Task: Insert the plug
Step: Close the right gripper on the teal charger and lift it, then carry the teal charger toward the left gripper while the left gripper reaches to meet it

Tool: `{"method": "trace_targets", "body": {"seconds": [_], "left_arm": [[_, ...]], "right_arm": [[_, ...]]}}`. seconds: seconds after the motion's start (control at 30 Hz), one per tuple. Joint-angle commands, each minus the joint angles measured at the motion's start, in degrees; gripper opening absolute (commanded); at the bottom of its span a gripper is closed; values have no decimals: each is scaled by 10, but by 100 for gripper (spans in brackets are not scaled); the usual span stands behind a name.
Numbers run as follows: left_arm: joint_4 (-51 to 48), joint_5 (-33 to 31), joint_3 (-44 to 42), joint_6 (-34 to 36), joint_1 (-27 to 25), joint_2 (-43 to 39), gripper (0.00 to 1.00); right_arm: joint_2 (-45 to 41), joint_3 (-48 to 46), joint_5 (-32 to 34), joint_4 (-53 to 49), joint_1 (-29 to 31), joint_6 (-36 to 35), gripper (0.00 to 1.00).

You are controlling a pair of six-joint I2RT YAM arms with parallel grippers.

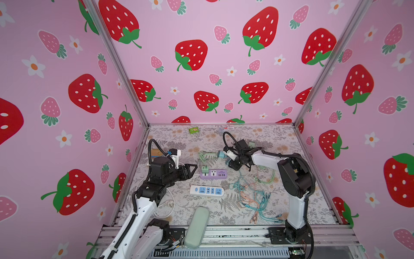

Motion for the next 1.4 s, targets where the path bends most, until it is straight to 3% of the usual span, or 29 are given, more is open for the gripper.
{"method": "trace_targets", "body": {"seconds": [0.0, 0.6, 1.07, 1.37], "left_arm": [[4, 25, 26, 2, -2, -3, 67], [25, 118, 69, -9, -4, 26, 67], [73, 222, 106, -46, -55, 99, 69], [95, 216, 127, -58, -105, 149, 71]], "right_arm": [[-50, -20, -26, 17, -3, 15, 29], [-234, -119, -132, 102, -3, 40, 26], [-370, -235, -279, 209, 0, 6, 26], [-394, -239, -279, 213, 24, -9, 26]]}}
